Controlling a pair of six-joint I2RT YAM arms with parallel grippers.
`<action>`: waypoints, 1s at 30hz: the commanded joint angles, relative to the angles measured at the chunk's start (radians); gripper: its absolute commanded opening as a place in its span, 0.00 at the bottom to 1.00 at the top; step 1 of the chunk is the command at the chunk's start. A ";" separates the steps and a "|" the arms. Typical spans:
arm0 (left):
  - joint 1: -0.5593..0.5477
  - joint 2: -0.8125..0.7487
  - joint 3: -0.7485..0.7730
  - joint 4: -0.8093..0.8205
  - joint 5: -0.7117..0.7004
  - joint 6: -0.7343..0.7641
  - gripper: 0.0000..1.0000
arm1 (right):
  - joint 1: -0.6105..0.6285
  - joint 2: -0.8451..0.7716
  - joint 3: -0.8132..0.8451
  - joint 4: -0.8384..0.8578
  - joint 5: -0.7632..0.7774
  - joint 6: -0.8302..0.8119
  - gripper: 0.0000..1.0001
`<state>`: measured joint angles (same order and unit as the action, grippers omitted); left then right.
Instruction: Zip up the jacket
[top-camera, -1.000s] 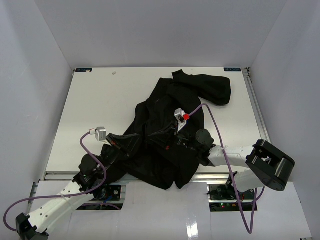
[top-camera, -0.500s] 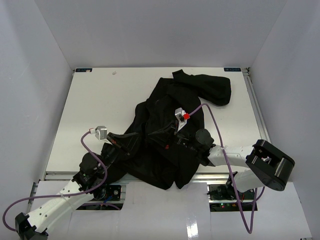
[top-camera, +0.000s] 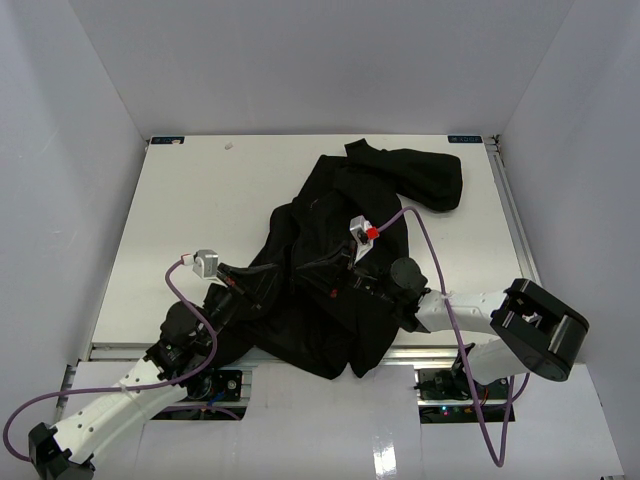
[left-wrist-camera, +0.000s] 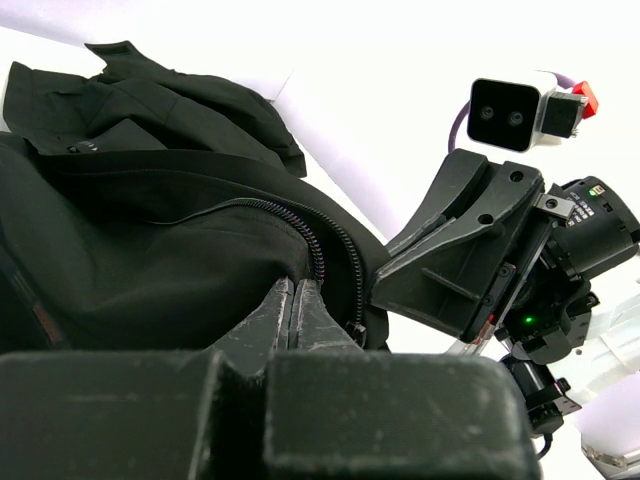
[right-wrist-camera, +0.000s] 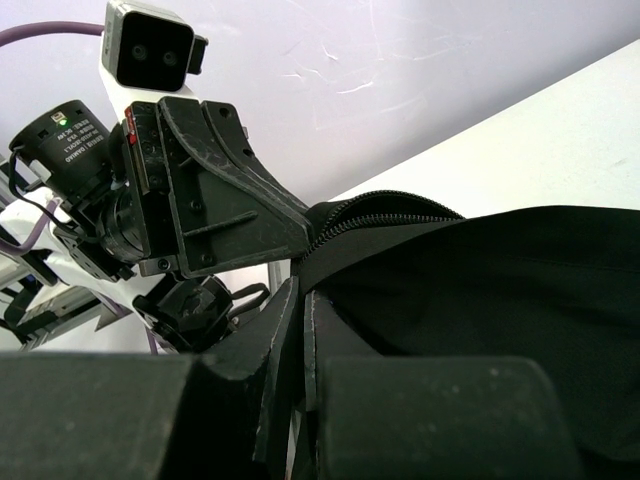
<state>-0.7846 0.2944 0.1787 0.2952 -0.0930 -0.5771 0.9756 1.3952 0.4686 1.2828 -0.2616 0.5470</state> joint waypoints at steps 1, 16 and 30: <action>-0.008 -0.005 0.036 0.006 0.016 0.017 0.00 | 0.003 0.008 0.042 0.337 0.016 -0.022 0.08; -0.008 -0.014 0.027 0.006 0.024 0.025 0.00 | 0.002 0.038 0.064 0.352 0.038 -0.033 0.08; -0.009 -0.003 0.027 0.009 0.038 0.025 0.00 | 0.002 0.047 0.086 0.340 0.046 -0.039 0.08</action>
<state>-0.7887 0.2909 0.1787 0.2913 -0.0760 -0.5640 0.9756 1.4344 0.5056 1.2827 -0.2373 0.5332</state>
